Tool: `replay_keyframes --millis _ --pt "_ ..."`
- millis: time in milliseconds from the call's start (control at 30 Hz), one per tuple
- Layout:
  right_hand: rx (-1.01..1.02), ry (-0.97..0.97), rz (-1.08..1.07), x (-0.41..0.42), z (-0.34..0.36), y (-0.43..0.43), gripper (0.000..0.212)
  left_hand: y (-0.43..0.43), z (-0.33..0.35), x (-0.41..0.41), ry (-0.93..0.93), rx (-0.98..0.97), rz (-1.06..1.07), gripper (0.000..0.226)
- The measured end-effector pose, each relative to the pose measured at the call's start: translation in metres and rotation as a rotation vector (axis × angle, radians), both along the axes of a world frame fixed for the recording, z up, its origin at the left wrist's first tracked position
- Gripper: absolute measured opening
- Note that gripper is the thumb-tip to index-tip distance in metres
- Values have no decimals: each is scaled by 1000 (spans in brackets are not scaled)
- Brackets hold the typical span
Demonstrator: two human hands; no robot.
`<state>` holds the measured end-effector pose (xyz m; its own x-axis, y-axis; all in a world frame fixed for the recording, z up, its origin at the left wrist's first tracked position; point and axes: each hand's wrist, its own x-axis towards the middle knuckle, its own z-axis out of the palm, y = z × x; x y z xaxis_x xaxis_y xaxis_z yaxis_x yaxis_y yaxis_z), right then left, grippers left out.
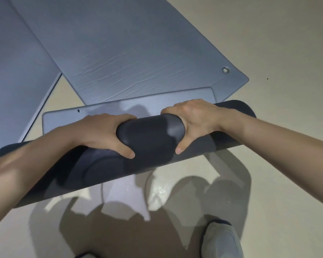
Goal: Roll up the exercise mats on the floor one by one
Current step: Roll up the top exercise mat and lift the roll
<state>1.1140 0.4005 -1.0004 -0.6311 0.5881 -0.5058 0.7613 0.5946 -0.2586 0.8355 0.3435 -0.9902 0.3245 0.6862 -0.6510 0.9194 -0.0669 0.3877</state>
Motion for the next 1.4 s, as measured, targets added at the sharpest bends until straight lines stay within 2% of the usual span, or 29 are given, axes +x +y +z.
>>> replay_keyframes --millis 67,167,200,267,400,533,600,767,867,933,1000,1100,1167,1267,1333,1400 --pt "-47 -7 -26 -1 -3 8 95 -12 -3 7 -35 208 5 97" --pt "-62 -15 -61 -1 -5 21 100 -42 -18 30 -234 613 110 77" --pt "-33 -21 -77 0 -4 25 105 -54 -23 38 -267 735 115 72" --pt "95 -16 -127 4 -4 32 111 -72 -39 50 -216 876 33 71" --pt "432 47 -199 10 -7 36 104 -73 -54 47 51 869 -218 91" --pt "678 347 -165 18 -16 14 78 -46 -59 33 126 874 -303 99" --pt "724 402 -137 22 -25 2 74 -30 -56 30 145 854 -303 104" --pt "770 248 -61 27 -49 -16 85 23 -43 13 138 763 -273 112" --pt "782 205 -51 25 -52 -17 83 52 -36 5 56 645 -207 113" --pt "779 155 -24 24 -54 -14 84 63 -31 1 56 637 -211 109" --pt "778 117 0 25 -57 -6 87 62 -29 2 78 777 -281 93" --pt "712 175 -8 27 -57 13 91 40 -41 22 -2 1044 -283 65" --pt "605 241 -6 29 -51 30 91 25 -51 42 45 1027 -259 72" --pt "524 348 -48 49 -41 51 91 20 -61 53 201 936 -307 97" --pt "613 381 -215 75 -45 54 98 25 -60 49 270 918 -363 108" --pt "672 418 -480 101 -58 49 104 35 -59 46 295 925 -366 113"
